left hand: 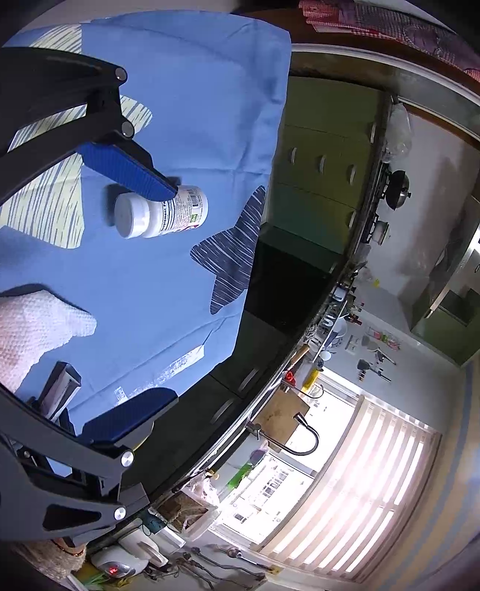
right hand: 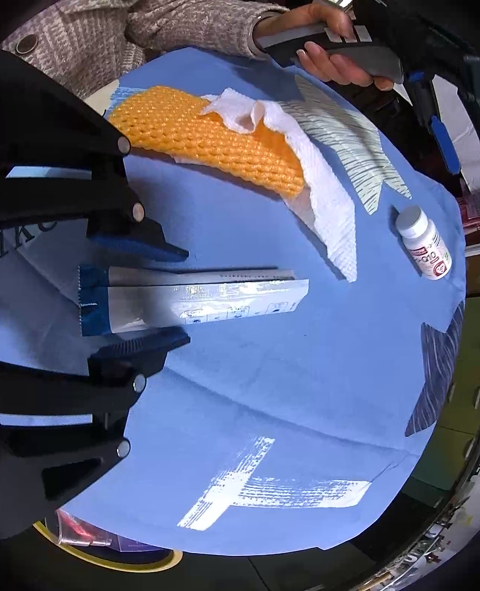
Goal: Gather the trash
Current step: 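Carry the toothpaste tube over the bin and open the right gripper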
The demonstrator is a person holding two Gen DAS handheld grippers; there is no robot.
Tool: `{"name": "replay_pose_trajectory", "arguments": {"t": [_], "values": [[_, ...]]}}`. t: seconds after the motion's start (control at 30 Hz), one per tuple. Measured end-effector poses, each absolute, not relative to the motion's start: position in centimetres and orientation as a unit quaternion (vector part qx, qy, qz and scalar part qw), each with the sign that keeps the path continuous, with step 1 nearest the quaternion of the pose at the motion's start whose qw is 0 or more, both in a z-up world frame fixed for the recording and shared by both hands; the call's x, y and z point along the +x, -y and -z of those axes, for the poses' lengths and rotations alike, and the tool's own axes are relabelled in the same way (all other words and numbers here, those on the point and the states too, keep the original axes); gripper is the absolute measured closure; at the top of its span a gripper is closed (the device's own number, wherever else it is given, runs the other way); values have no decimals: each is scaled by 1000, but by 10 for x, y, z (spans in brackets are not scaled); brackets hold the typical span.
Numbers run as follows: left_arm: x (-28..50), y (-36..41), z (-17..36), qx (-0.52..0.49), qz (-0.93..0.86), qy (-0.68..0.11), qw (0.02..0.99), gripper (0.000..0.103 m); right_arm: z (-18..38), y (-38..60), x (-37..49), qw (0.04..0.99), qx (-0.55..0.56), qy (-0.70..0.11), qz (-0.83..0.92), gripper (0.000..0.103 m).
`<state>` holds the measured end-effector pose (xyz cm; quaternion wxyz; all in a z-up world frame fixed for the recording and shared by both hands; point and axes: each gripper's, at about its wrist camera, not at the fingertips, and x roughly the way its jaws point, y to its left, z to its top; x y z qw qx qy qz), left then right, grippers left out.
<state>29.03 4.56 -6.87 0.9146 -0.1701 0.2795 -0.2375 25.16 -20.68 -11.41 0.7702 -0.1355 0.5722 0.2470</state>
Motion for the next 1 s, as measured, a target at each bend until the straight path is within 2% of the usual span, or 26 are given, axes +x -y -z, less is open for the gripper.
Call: {"name": "replay_pose_trajectory", "arguments": {"t": [0.1,0.33,0.6,0.83,1.0], "values": [[289,-45,68,-167,237,-277,916,7,113,210,250,772,-123,-571,-249,77],[289,-45,69,-167,234,-281,915,7,85,236,239,799,-94,-546,-235,78],[291,-43,72,-163,235,-287,914,7,37,389,245,849,-13,-523,-74,78],[294,-39,77,-152,231,-298,914,7,74,517,275,801,85,-590,64,78],[297,-39,80,-150,229,-305,912,7,105,559,292,762,150,-623,94,77]]}}
